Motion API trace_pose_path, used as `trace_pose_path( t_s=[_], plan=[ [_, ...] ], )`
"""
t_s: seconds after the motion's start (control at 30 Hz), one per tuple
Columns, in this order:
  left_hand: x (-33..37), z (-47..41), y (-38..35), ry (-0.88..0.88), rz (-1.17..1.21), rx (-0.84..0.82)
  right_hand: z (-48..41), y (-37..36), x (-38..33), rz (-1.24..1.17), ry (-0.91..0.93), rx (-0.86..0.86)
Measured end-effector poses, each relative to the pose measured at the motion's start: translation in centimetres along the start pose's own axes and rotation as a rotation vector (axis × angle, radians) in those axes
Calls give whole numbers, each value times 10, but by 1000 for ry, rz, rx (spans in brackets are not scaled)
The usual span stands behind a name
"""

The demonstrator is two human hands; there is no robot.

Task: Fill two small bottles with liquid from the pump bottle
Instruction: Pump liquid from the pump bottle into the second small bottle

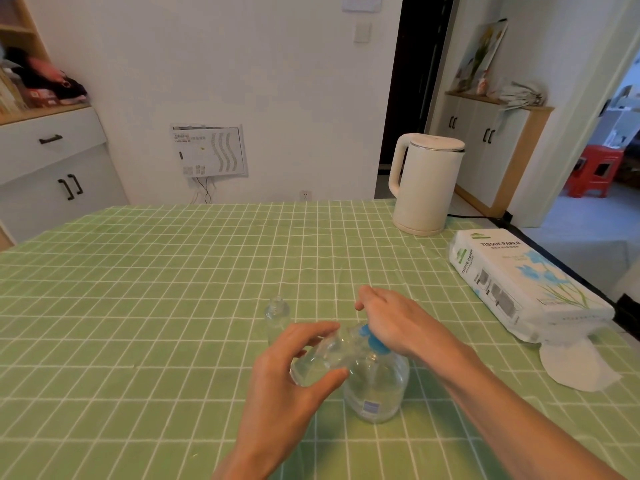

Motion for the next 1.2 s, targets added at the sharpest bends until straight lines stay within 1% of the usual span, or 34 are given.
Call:
trace_pose_path(
  t_s=[0.27,0.43,0.63,0.8,1.1,1.2],
  plan=[
    [4,0,1,9,14,14,6,14,-8,26,-4,40],
    [4,-2,0,4,26,17,6,32,-13,-56,-28,-17],
    [4,-1,0,-14,30,21,-7,15,-12,3,12,115],
    [0,0,0,-7,12,13,-14,2,-1,-8,-45,101],
    [4,1,1,-3,6,16,-12,8,-4,-5,-38,117],
    [4,0,2,-5,10,20,-12,13,-8,34,-24,121]
  ],
)
Point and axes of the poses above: each hand's wrist, its own z-axis away from the middle knuckle, its own y-axis out of the back of the hand, x = y × z, the point moved 1 cm from there along -z, towards the middle knuckle, and after that the axes turned 8 degrees about z, right-handed, at the moved point
